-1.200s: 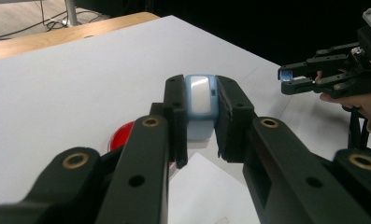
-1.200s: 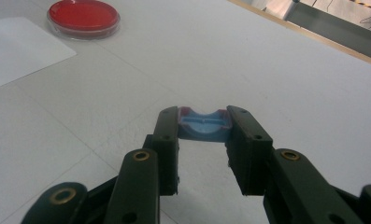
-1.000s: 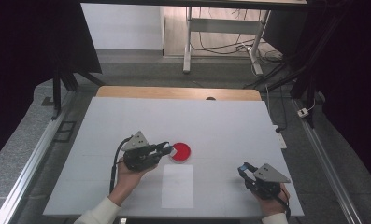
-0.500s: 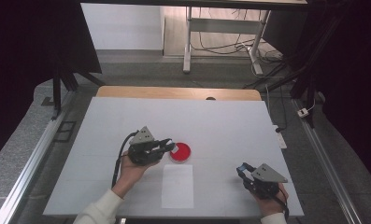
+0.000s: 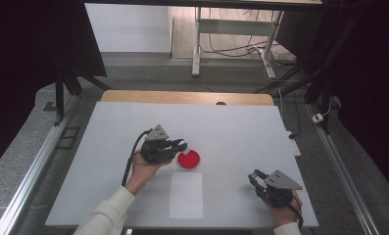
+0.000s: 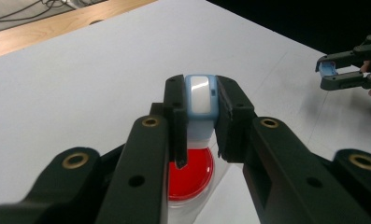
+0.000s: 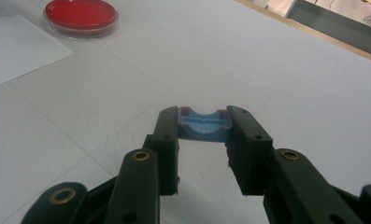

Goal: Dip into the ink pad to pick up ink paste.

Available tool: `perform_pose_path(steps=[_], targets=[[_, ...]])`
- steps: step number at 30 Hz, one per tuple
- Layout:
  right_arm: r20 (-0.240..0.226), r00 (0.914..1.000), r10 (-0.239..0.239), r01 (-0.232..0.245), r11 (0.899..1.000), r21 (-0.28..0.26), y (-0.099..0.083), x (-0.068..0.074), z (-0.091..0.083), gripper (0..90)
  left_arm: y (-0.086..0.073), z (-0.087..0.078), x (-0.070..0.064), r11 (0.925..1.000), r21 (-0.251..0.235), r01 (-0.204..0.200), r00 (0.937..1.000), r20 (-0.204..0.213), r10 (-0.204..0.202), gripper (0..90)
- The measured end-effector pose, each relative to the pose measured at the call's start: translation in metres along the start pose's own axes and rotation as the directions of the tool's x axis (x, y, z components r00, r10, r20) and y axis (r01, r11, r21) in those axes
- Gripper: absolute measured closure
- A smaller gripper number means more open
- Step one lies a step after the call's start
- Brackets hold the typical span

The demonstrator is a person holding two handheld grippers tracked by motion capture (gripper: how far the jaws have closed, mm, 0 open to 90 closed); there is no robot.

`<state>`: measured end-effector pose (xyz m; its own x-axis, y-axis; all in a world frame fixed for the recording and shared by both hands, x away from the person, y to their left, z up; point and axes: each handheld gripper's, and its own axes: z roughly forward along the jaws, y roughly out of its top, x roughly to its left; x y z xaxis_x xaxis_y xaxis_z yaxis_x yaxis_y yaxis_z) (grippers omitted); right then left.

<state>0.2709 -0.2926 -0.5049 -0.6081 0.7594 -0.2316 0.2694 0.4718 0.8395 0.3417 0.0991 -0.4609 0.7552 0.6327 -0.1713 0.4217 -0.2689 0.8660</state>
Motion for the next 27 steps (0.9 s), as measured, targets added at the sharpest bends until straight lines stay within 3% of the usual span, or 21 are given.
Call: perform_pose_path(steps=[11, 15, 27], targets=[[0.006, 1.0000, 0.003, -0.003, 1.000, -0.002, 0.000, -0.001, 0.000, 65.1, -0.005, 0.019, 0.011, 0.9982, 0.054, 0.027, 0.9994, 0.022, -0.028, 75.5], [0.006, 1.0000, 0.001, -0.001, 1.000, 0.007, -0.001, 0.000, 0.000, 65.1, -0.005, 0.023, 0.008, 0.9965, 0.084, -0.004, 1.0000, 0.003, 0.003, 75.5], [0.004, 1.0000, -0.003, 0.003, 1.000, 0.005, -0.001, 0.000, -0.001, 65.1, -0.008, 0.029, 0.005, 0.9879, 0.150, -0.038, 0.9990, -0.017, 0.041, 75.5]])
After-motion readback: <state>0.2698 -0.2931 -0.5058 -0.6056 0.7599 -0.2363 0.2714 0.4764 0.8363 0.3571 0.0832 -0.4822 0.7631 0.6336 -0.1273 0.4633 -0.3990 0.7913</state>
